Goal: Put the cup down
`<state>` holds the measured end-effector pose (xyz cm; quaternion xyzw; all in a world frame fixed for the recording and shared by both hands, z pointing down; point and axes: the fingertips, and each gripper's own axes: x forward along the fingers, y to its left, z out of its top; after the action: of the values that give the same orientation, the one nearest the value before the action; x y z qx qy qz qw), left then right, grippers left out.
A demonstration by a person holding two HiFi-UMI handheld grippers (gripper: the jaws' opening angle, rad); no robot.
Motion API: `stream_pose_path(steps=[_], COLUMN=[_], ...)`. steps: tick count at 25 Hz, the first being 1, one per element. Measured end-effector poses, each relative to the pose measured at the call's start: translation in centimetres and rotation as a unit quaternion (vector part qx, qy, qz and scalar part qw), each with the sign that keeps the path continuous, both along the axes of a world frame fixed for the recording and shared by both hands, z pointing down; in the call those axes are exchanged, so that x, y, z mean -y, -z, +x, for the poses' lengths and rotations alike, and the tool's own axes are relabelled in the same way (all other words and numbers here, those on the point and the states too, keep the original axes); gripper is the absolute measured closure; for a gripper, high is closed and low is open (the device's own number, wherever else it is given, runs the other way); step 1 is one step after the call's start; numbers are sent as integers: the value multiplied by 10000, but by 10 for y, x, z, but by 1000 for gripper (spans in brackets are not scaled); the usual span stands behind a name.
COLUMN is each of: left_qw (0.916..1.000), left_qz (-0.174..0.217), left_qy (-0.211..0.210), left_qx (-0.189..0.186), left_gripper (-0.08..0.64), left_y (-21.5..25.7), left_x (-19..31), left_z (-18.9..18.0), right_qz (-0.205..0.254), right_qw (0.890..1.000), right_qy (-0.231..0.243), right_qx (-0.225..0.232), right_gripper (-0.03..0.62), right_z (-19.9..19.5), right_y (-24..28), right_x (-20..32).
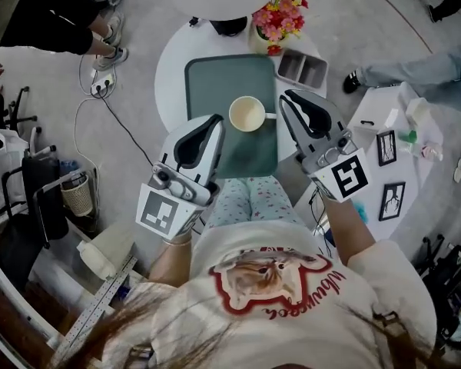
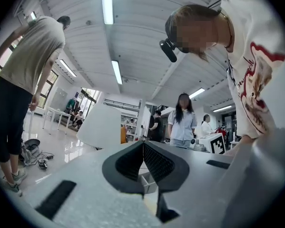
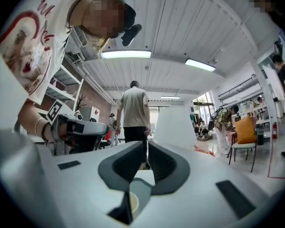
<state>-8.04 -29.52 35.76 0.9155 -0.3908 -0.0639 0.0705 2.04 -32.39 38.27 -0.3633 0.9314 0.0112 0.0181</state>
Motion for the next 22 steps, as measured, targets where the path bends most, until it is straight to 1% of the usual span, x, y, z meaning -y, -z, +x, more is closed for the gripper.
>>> stream_pose_path(steps=[4,8,15,19,22], left_qw=[9999,9995,9989,9983,9979], left_qz=[133,294,418,586,624], left_qy=[-6,-44,-173,-29,163], left_qx=[2,-79,-124,-35,42], left_gripper=[546,546,546,546,546], left_y=[20,40,62,69,68], left_x=[0,2,0,3,7], left_z=[2,10,29,23,15], right_qz=[124,251,219,417,454], right_qw=[9998,9996,9995,9986,9980], right_qy=[-91,-117,-110,-1,50], right_qx=[100,77,207,338,432], right_gripper=[543,552,565,565,565], right_z=[-5,-8,-11,-15,-16], right_y=[37,63,95,109,111], right_x=[6,12,13,11,12])
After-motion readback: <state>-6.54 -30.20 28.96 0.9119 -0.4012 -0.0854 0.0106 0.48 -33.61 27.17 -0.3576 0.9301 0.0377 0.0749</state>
